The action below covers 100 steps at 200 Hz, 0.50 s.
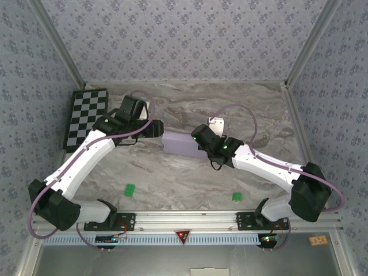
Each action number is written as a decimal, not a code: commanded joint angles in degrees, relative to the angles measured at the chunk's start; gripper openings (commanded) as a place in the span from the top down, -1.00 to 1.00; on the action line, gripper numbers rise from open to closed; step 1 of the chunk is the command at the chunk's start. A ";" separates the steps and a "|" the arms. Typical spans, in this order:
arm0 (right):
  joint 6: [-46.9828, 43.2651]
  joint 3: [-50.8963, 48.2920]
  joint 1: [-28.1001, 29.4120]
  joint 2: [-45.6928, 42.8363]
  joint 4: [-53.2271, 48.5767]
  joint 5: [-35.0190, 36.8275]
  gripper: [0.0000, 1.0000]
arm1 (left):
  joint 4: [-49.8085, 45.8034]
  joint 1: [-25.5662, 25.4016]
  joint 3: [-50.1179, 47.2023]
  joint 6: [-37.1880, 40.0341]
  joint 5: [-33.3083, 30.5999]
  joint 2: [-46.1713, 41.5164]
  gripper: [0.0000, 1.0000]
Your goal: Fold the paper box
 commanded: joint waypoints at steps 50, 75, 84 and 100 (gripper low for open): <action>-0.46 -1.93 0.58 0.16 -5.89 -0.91 0.99 | 1.77 1.93 3.48 0.29 2.22 7.63 -0.36; -0.60 -1.86 0.54 0.18 -6.06 -0.78 1.00 | 2.97 2.24 4.04 -0.19 3.08 8.49 -0.36; -0.57 -1.80 0.54 0.14 -6.15 -0.83 1.00 | 3.48 2.33 4.11 -0.44 3.48 8.69 -0.36; -0.78 -1.72 0.56 0.23 -6.23 -0.80 1.00 | 3.78 2.42 4.46 -0.50 3.70 9.02 -0.35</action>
